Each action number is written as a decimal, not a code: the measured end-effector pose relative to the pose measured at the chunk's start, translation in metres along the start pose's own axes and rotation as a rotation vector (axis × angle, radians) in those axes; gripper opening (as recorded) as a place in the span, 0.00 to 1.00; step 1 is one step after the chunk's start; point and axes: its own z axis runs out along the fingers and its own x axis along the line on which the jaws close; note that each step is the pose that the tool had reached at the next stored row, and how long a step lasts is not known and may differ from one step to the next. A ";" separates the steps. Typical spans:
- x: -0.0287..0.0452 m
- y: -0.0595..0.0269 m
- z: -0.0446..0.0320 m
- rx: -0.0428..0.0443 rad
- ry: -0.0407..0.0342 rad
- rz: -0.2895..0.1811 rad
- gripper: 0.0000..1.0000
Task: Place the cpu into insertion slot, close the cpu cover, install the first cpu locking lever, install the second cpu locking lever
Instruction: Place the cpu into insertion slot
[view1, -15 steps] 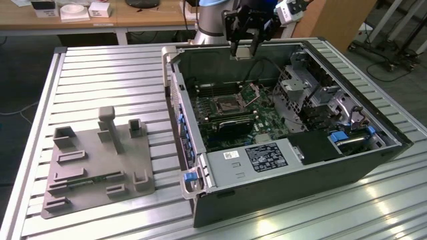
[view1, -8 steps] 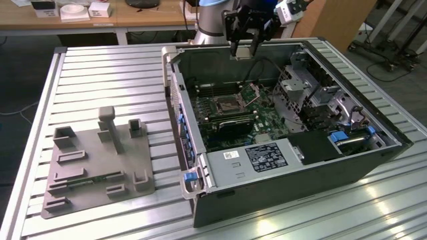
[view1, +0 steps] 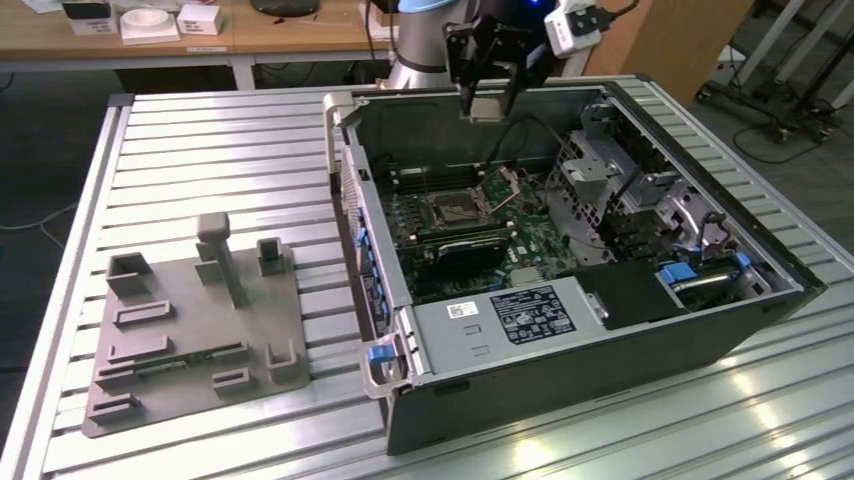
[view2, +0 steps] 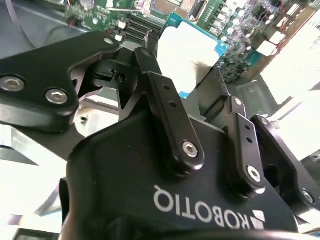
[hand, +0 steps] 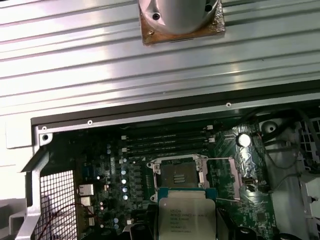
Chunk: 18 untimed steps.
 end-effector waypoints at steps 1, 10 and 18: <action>0.0000 -0.0002 0.0017 -0.0003 -0.0013 0.014 0.54; 0.0041 -0.0045 0.0169 0.0001 -0.0030 0.033 0.54; 0.0057 -0.0085 0.0310 0.0011 -0.0036 0.033 0.54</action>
